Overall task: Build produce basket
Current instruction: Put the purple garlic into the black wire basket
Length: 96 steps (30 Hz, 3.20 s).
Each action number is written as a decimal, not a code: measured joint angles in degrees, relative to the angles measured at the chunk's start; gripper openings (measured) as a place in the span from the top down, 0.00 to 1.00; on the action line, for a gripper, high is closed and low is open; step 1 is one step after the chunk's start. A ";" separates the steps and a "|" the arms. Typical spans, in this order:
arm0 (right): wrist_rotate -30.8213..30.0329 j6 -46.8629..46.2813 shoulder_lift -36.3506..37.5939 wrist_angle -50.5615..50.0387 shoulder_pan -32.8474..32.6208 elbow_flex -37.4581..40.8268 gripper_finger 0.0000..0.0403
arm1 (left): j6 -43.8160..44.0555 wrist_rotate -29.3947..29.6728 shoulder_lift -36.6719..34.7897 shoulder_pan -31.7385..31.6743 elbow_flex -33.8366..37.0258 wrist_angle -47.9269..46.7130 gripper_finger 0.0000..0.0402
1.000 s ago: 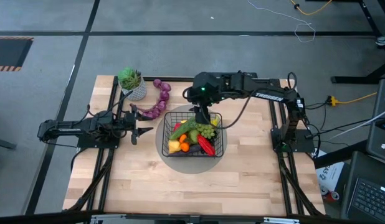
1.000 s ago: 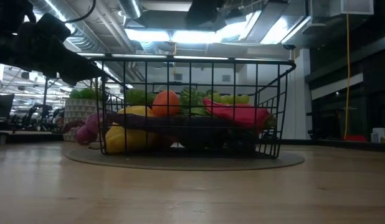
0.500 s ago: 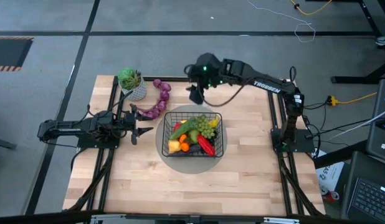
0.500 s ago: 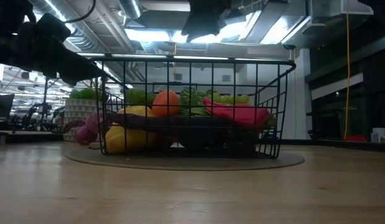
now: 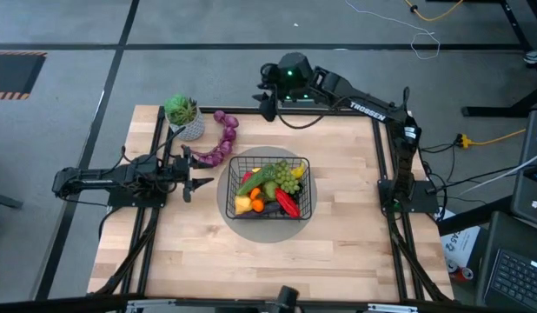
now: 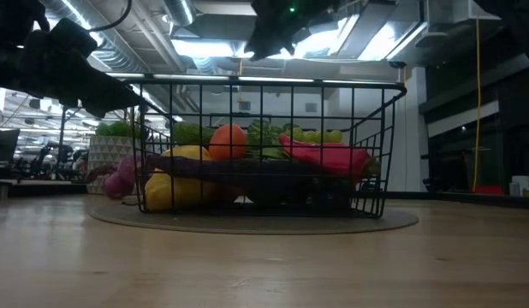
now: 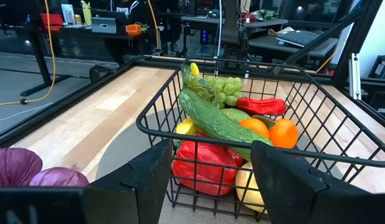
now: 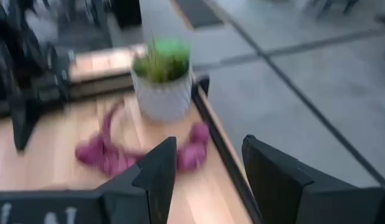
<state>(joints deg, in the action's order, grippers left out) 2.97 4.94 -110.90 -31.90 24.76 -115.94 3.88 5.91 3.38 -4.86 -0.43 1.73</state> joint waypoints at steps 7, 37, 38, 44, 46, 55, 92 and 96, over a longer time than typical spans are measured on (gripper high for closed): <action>-1.43 1.49 4.49 -21.92 0.37 -4.66 0.54 | 0.00 0.00 -0.01 0.00 0.00 0.00 0.47; -6.37 -20.97 65.95 -15.19 -16.04 50.23 0.54 | 0.00 0.00 0.00 0.00 0.00 0.00 0.47; -6.39 -21.31 68.27 -10.34 -16.67 54.58 0.54 | 0.00 -0.01 0.00 0.00 0.00 0.00 0.47; -6.09 -16.86 77.75 14.14 -19.35 77.84 0.54 | 0.00 0.00 0.00 0.00 0.00 0.00 0.47; -6.07 -15.50 79.77 22.73 -19.95 84.53 0.54 | 0.00 0.00 -0.02 0.00 0.00 0.00 0.47; -6.07 -8.52 86.15 42.75 -20.20 99.10 0.54 | 0.00 0.00 0.00 0.00 0.00 0.00 0.47; -10.92 -10.97 105.38 31.58 -20.17 114.62 0.54 | 0.00 0.00 0.00 0.00 0.00 0.00 0.47; -10.90 -12.01 105.45 31.52 -20.18 114.62 0.54 | 0.00 -0.01 -0.01 0.00 0.00 0.00 0.47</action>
<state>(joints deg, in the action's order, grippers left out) -7.92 -7.06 -5.46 -0.38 4.58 -1.32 3.88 5.90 3.36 -4.86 -0.43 1.74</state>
